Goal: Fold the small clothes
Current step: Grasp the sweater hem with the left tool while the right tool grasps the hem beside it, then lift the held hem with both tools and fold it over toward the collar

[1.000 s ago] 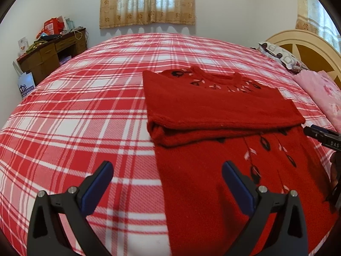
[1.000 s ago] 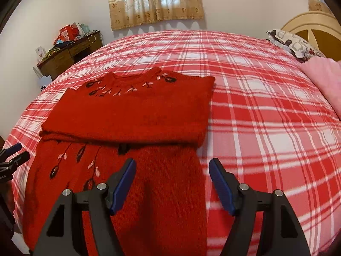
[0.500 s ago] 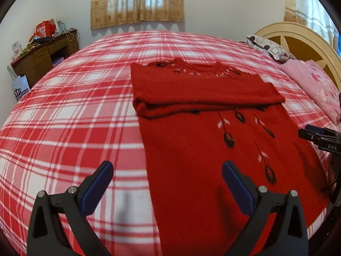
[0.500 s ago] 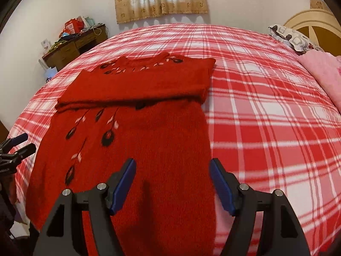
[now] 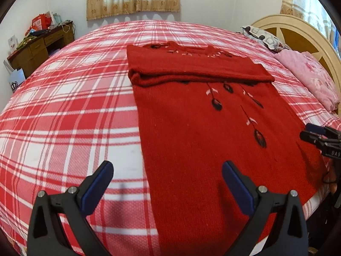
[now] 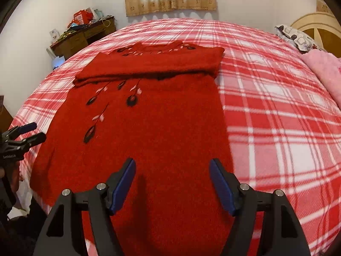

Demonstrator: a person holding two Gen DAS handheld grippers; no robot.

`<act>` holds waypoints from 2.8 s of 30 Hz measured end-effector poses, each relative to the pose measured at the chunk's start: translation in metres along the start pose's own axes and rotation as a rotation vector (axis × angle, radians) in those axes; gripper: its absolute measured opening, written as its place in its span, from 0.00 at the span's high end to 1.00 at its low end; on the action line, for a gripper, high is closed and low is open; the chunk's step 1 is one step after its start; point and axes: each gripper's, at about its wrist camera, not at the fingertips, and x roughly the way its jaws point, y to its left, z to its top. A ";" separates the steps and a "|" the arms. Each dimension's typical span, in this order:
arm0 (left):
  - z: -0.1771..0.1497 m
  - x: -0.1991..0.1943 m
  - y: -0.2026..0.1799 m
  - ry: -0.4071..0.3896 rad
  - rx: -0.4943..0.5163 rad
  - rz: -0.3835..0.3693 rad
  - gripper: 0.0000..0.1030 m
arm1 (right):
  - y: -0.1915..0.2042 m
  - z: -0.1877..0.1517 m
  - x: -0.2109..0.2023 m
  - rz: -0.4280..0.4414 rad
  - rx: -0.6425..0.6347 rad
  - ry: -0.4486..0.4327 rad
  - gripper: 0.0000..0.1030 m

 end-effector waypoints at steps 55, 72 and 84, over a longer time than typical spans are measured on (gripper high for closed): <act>-0.060 -0.051 0.021 0.102 -0.088 -0.245 0.92 | -0.075 -0.070 -0.074 0.031 0.236 -0.014 0.30; -0.064 -0.043 0.022 0.121 -0.113 -0.290 0.92 | -0.062 -0.074 -0.059 0.213 0.245 -0.035 0.93; -0.026 -0.057 0.038 0.014 -0.143 -0.379 0.92 | -0.067 -0.024 -0.094 0.244 0.311 -0.266 0.93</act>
